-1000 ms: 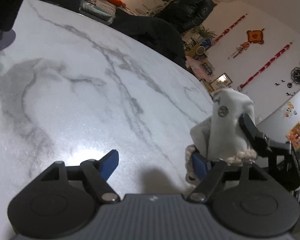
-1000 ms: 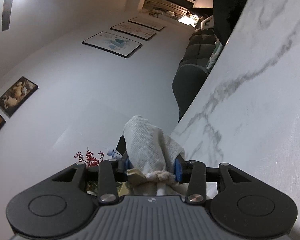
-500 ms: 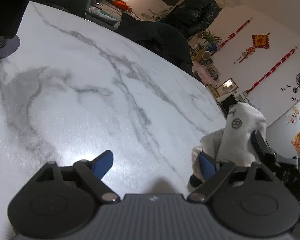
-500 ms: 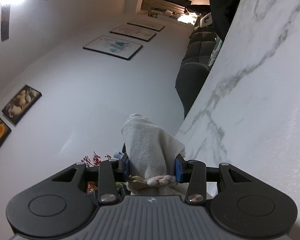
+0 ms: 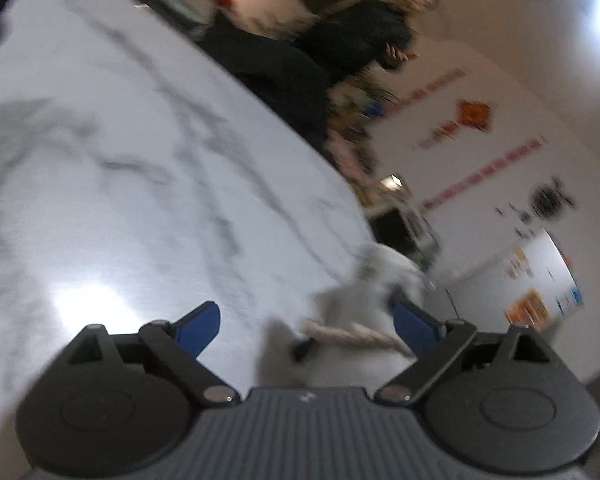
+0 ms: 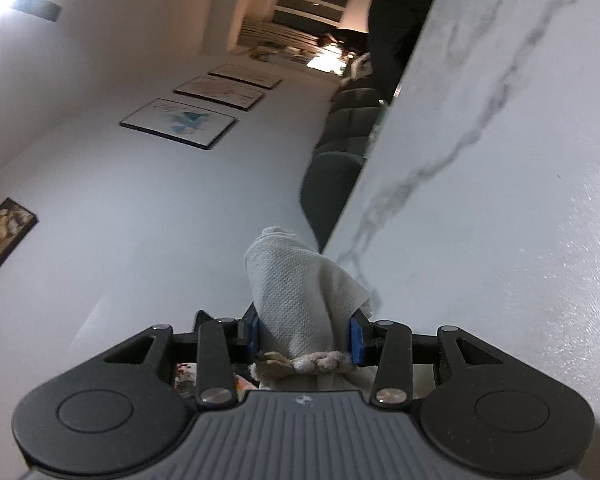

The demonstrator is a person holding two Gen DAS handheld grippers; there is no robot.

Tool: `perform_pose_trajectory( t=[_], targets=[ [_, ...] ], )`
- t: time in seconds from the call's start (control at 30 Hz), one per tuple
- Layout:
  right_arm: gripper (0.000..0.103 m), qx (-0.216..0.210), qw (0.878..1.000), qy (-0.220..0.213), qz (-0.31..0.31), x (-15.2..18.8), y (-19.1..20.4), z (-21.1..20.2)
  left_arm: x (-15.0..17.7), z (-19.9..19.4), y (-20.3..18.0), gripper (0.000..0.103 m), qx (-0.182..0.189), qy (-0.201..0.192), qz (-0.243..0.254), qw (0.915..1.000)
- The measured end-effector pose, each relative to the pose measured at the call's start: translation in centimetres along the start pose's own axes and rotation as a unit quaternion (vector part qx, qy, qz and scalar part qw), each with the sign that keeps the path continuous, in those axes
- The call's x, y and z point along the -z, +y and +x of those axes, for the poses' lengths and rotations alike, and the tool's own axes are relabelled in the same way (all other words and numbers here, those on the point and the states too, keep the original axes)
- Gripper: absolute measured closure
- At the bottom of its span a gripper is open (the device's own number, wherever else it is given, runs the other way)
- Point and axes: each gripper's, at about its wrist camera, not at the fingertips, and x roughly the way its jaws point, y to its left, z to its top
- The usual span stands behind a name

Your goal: Fold shopping bag

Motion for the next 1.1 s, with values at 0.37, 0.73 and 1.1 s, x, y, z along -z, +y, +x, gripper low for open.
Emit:
perform_pose_trajectory(
  t=[0.37,0.73,1.1],
  targets=[
    [0.058,0.062,0.998,0.005,0.015,0.0,1.0,0.8,2.6,3.6,-5.2,0.019,-0.061,0.083,0.209,0.9726],
    [0.041,0.096,0.995,0.012,-0.02,-0.7,2.7,0.8,2.5,3.6,-5.1,0.045,-0.039,0.102,0.208,0.972],
    [0.027,0.025,0.999,0.006,-0.036,-2.9,3.4,-0.3,0.1,1.7,0.8,0.045,0.163,0.099,0.021,0.9814]
  ],
)
